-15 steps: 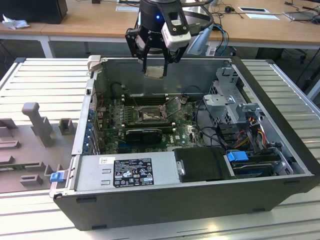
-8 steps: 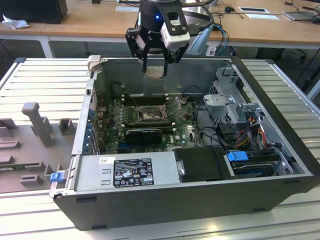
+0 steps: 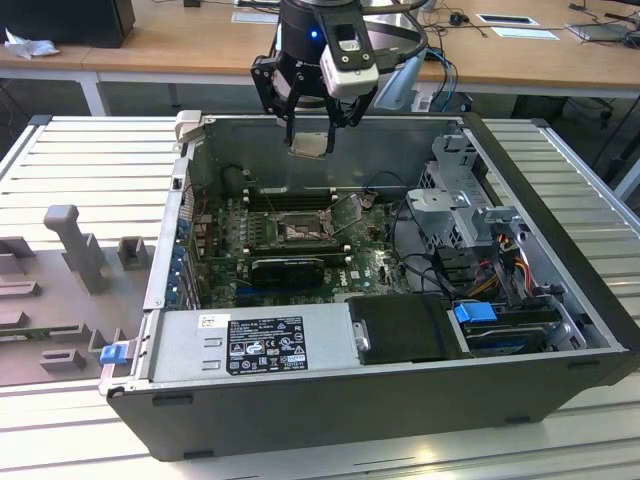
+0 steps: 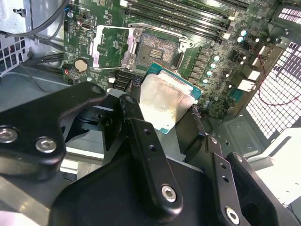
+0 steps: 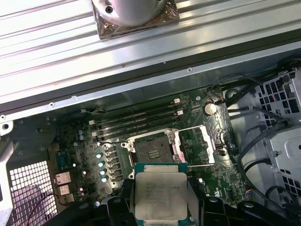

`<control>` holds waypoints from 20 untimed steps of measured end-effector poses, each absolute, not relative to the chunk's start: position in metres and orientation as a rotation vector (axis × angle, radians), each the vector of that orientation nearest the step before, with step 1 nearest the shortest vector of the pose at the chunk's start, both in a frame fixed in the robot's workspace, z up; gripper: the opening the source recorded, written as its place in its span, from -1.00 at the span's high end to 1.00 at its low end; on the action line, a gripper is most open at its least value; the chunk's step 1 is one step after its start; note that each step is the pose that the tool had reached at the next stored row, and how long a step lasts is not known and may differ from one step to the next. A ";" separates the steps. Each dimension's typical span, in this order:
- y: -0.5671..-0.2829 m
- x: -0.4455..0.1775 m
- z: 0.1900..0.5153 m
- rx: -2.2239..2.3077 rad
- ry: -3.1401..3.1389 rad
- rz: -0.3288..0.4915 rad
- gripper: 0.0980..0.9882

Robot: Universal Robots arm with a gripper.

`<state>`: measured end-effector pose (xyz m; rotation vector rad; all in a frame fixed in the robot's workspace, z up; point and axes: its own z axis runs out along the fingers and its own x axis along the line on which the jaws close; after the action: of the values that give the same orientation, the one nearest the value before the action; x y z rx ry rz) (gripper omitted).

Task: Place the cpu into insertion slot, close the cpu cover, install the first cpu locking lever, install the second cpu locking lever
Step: 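Place the cpu into insertion slot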

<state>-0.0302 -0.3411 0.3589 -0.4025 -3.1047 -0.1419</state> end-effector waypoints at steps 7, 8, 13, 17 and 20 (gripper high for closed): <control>-0.341 -0.030 0.359 -0.436 -3.101 -0.142 0.01; -0.341 -0.030 0.359 -0.439 -3.101 -0.142 0.01; -0.341 -0.030 0.359 -0.458 -3.099 -0.142 0.01; -0.341 -0.030 0.359 -0.474 -3.097 -0.142 0.01; -0.341 -0.030 0.359 -0.488 -3.095 -0.142 0.01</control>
<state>-0.0302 -0.3411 0.3588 -0.4883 -3.0949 -0.1424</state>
